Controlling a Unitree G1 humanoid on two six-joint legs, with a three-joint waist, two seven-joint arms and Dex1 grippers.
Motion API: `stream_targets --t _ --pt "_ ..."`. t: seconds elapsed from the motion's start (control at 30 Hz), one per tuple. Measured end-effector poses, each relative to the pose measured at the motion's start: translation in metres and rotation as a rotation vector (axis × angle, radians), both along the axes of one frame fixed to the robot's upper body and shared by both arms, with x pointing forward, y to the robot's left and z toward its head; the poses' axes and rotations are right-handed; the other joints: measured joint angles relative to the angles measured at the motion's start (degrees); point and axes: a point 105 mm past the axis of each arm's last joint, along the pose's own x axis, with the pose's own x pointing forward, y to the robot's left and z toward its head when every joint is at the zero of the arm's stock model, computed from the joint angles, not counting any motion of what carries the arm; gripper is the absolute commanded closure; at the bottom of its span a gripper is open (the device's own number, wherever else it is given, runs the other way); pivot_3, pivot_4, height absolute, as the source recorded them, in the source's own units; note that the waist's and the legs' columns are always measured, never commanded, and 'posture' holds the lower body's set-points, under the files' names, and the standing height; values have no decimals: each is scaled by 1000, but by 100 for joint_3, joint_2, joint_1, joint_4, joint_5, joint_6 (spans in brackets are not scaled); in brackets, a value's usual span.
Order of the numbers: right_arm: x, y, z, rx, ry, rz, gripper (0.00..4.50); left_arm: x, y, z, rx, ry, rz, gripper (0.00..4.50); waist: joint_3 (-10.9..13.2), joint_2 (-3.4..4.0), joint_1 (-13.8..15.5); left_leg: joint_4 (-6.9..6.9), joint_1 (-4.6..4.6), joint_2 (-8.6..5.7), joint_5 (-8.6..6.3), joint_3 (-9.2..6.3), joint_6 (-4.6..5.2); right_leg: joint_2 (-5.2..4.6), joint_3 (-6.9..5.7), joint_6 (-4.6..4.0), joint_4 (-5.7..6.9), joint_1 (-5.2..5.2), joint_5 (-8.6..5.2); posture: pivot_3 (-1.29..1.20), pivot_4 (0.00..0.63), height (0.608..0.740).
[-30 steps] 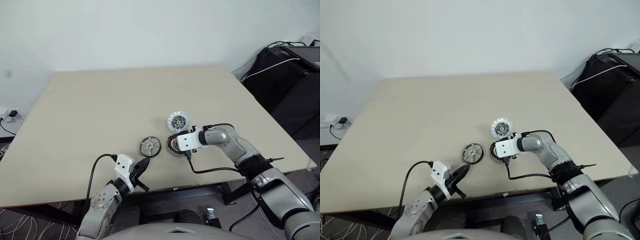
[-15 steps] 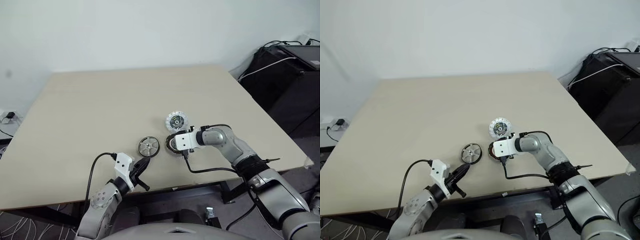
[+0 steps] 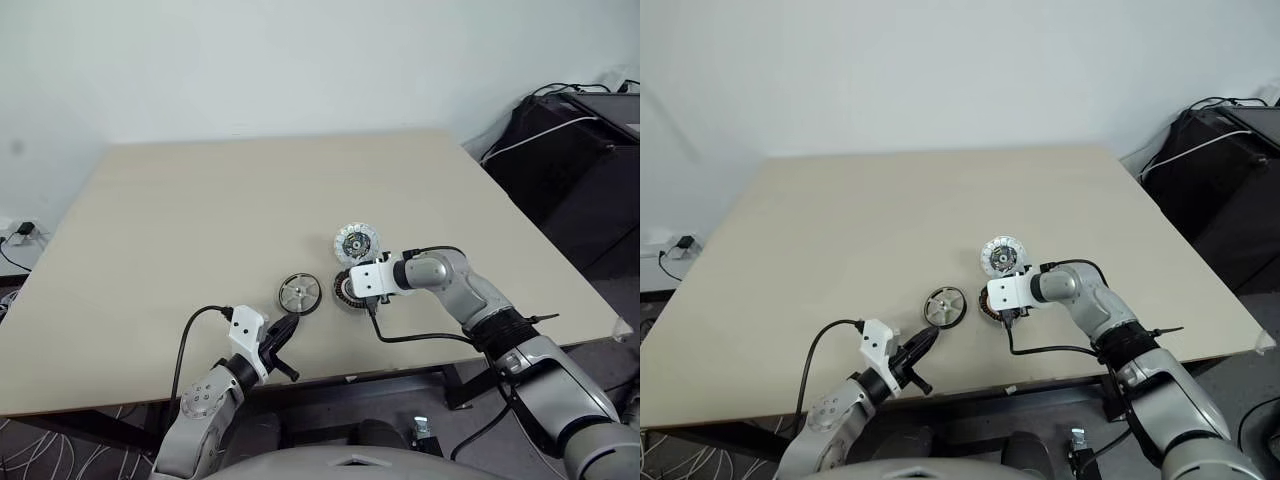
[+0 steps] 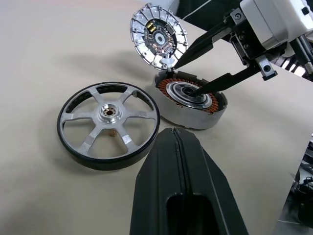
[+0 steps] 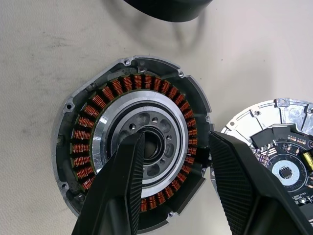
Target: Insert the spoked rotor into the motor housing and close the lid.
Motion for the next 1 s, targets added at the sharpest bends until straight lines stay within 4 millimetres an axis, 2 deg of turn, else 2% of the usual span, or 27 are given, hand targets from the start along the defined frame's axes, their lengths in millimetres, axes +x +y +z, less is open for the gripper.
stream_targets --t 0.67,1.0 --pt "-2 -4 3 30 66 -71 2270 1 -1 1 -1 -4 -8 4500 1 0 40 -4 -3 0 0 0 1 -1 0 -1 -2 -4 -1 0 0 740" --pt "4 -7 1 27 42 -127 2270 0 -1 0 -3 1 -5 4500 2 0 31 -4 -3 0 0 0 0 -1 0 -1 1 -5 -1 0 0 740"
